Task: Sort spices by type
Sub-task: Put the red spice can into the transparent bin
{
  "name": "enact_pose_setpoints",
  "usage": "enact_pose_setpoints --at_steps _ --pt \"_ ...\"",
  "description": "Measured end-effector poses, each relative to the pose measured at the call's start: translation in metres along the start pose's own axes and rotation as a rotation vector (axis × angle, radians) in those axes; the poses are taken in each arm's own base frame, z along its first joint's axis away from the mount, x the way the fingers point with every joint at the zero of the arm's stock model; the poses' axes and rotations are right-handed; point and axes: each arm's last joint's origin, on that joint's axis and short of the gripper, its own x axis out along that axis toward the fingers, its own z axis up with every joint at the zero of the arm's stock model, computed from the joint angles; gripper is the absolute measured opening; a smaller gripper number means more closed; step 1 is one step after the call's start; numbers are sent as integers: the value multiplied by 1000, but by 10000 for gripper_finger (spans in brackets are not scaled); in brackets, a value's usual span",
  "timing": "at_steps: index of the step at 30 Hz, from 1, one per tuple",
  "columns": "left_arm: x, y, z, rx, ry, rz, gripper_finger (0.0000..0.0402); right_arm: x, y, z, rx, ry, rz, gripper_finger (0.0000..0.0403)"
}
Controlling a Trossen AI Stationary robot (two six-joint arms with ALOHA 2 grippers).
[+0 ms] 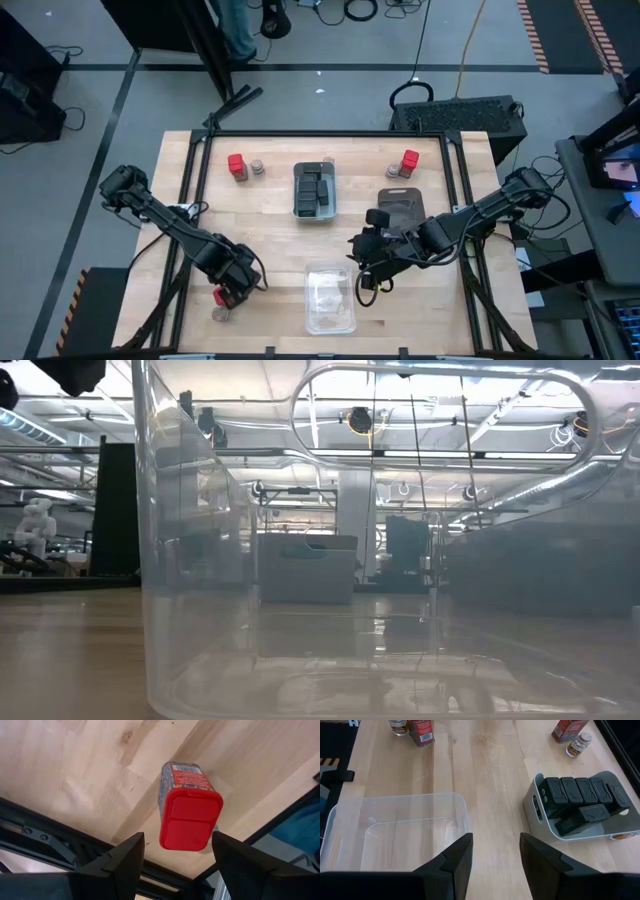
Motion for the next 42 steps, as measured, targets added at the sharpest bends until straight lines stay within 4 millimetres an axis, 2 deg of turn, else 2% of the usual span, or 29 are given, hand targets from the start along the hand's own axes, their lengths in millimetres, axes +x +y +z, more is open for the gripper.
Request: enact_pose_setpoints --at_steps 6,14,22,27,34,42 --pt "0 0 0 10 -34 9 238 0 0 0 -13 0 0 148" --pt "3 -3 -5 106 -184 63 248 0 0 0 -32 4 -2 148" --pt "5 -4 -2 13 -226 45 337 0 -1 -1 -40 13 -6 148" --pt "4 -5 -1 52 -173 20 377 0 -1 -1 -49 13 -6 148" --pt "2 -13 1 107 -183 -64 384 0 -1 -1 -49 12 -5 148" --pt "18 -18 3 94 -169 13 384 0 0 -1 -48 12 -5 148"
